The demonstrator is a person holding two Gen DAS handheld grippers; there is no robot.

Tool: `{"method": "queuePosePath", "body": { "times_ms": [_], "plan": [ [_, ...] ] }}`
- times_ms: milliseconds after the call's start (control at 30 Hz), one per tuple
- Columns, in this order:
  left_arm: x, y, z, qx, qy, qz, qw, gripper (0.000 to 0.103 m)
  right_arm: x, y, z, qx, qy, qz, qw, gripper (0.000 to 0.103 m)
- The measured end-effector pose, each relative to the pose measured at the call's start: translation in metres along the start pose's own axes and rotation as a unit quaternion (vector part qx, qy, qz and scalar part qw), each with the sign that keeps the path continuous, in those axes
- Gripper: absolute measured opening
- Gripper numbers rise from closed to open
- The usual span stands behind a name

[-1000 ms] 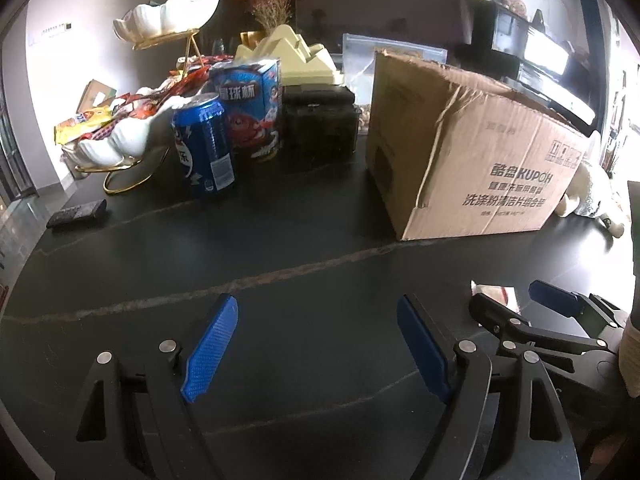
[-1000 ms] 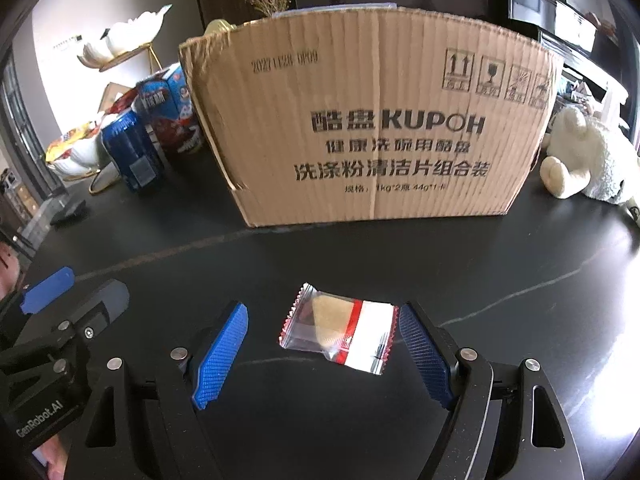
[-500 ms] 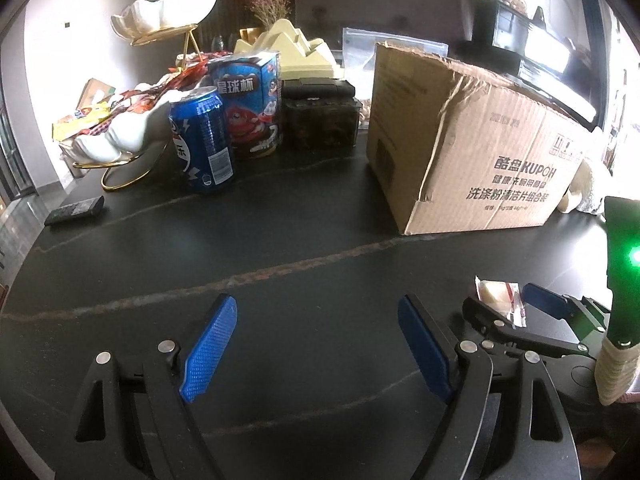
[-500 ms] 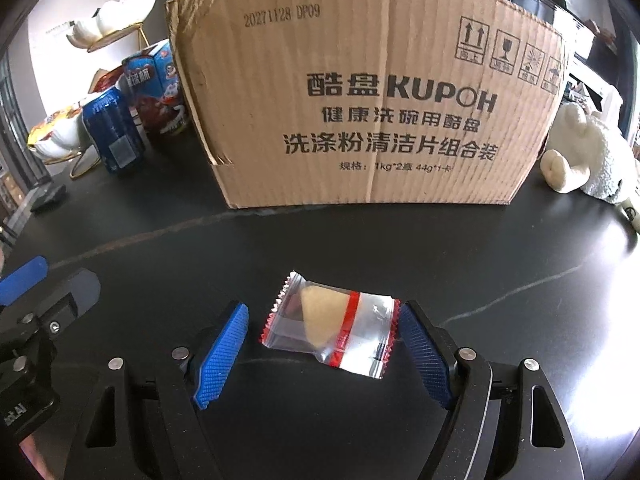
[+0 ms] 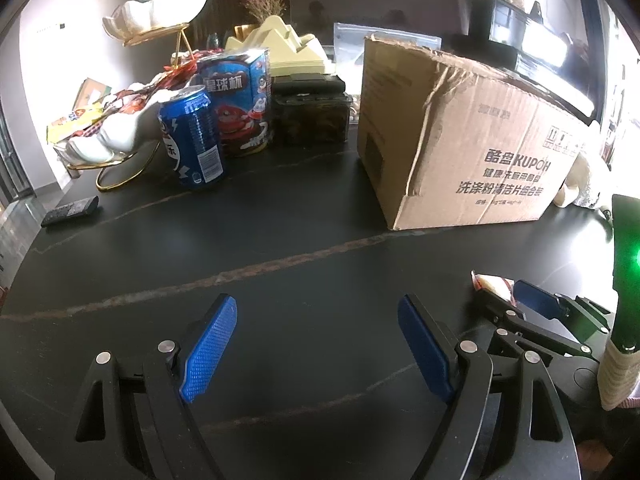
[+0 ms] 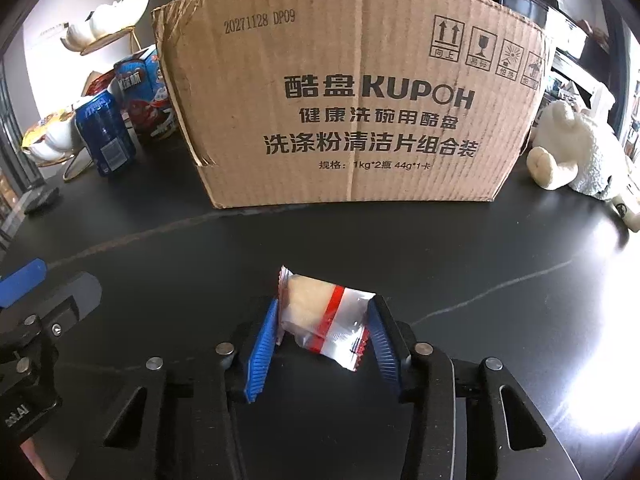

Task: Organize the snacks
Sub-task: 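Carry the bread packet into the box with the right tool and open it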

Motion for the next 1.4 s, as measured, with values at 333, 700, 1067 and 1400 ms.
{"method": "queuePosePath", "body": {
  "times_ms": [333,700,1067,1400],
  "plan": [
    [0.009,0.020,-0.008,0.014,-0.014,-0.014,0.9997,0.083,0.006,0.012,0.000,-0.004,-0.019,-0.032,0.999,0.031],
    [0.018,0.052,-0.018,0.031,-0.016,-0.020,0.9992,0.083,0.009,0.059,-0.014,0.032,-0.025,-0.058,0.997,0.031],
    [0.032,0.088,-0.033,0.065,-0.034,-0.034,0.9967,0.089,0.014,0.108,-0.029,0.078,-0.033,-0.073,0.994,0.031],
    [0.037,0.113,-0.055,0.093,-0.031,-0.026,0.9948,0.093,0.018,0.143,-0.046,0.119,-0.032,-0.082,0.989,0.031]
  ]
}}
Point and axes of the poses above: each gripper's, at about its wrist camera, not at the fingertips, and y roughly against the way its jaws point, x to its right, z to its underside, the point moved 7 cm from there along -y, roughly the way its jaws point, and after that the axes turned 6 degrees about -y, right-handed, at the moved point
